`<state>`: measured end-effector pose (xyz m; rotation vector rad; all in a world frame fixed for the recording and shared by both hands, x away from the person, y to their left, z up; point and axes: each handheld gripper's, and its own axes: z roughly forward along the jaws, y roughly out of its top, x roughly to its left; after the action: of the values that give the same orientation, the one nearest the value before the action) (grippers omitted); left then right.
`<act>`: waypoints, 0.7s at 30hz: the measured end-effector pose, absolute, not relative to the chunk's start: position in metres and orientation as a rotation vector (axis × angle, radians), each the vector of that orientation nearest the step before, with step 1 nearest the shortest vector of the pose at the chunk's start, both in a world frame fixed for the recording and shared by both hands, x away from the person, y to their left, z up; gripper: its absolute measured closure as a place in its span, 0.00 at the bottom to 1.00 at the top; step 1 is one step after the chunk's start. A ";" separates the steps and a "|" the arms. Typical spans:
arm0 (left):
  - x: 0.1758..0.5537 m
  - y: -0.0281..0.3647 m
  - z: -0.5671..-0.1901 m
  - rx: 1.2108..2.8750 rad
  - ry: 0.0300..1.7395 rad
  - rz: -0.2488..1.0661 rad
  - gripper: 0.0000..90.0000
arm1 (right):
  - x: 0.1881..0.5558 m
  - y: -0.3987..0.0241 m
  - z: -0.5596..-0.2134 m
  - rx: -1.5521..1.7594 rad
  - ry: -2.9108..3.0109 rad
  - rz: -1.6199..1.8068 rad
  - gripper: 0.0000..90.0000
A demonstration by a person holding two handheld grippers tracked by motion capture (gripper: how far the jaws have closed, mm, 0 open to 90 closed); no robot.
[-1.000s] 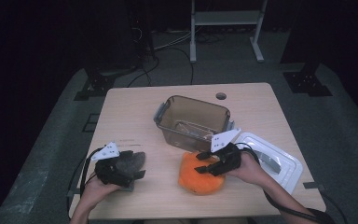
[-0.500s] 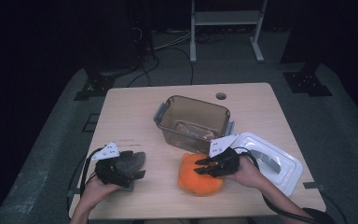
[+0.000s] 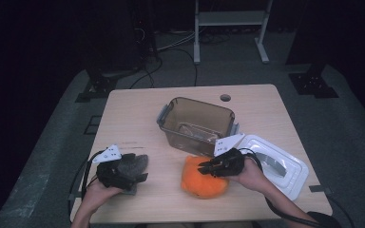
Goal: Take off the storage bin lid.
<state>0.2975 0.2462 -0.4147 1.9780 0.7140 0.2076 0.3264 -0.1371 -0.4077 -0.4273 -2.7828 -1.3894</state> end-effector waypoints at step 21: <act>0.297 0.247 -0.414 1.975 0.712 0.211 0.03 | 0.325 -0.136 -0.392 -0.436 -2.746 -1.438 0.90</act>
<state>0.2974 0.2468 -0.4139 1.9748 0.7123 0.2106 0.3254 -0.1363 -0.3924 -0.4360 -2.7456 -1.4379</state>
